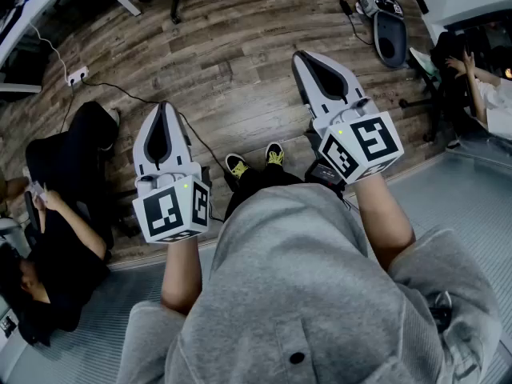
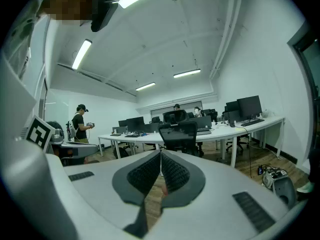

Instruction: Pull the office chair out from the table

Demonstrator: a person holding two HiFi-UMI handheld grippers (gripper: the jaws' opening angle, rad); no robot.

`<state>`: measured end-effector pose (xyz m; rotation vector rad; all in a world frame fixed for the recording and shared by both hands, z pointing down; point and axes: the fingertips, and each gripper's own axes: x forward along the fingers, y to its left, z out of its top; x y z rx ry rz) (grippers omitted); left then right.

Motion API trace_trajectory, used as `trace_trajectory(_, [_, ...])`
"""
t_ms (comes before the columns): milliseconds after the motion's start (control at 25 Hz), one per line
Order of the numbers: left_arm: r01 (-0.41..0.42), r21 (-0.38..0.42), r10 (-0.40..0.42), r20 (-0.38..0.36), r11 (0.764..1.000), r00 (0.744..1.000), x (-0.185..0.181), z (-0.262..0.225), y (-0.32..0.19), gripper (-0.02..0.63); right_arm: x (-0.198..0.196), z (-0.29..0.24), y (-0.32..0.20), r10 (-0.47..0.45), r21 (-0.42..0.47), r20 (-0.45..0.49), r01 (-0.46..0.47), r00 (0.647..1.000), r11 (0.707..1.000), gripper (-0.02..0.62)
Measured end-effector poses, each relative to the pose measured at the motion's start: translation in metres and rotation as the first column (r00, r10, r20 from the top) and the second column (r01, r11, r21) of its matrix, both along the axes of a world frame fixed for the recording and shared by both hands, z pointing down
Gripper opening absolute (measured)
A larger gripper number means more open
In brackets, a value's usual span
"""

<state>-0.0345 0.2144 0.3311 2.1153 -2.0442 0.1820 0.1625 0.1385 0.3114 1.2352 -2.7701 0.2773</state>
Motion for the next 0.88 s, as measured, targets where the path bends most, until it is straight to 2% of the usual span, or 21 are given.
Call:
trace_trajectory(200, [0.006, -0.001, -0.006, -0.013, 1.000, 1.000, -0.014, -0.002, 0.008, 0.011, -0.010, 0.000, 0.006, 0.017, -0.012, 0.001, -0.017, 1.000, 1.000, 0.029])
trace_trajectory(360, [0.007, 0.014, -0.006, -0.026, 1.000, 1.000, -0.023, -0.005, 0.012, 0.011, -0.018, -0.006, 0.007, 0.038, -0.023, 0.039, -0.037, 0.999, 0.999, 0.029])
trace_trajectory(560, [-0.011, 0.031, 0.012, -0.050, 0.999, 0.999, -0.037, -0.008, 0.021, 0.011, -0.032, -0.008, 0.021, 0.043, 0.004, -0.007, -0.043, 0.999, 0.999, 0.029])
trace_trajectory(680, [-0.017, 0.044, 0.019, -0.045, 0.999, 0.999, -0.051, -0.012, 0.019, 0.011, -0.043, -0.013, 0.022, 0.043, 0.020, -0.016, -0.043, 0.999, 0.999, 0.029])
trace_trajectory(880, [-0.013, 0.056, 0.017, -0.080, 0.998, 0.997, -0.063, -0.019, 0.016, 0.011, -0.055, -0.025, 0.020, 0.030, 0.049, -0.021, -0.029, 0.999, 0.998, 0.028])
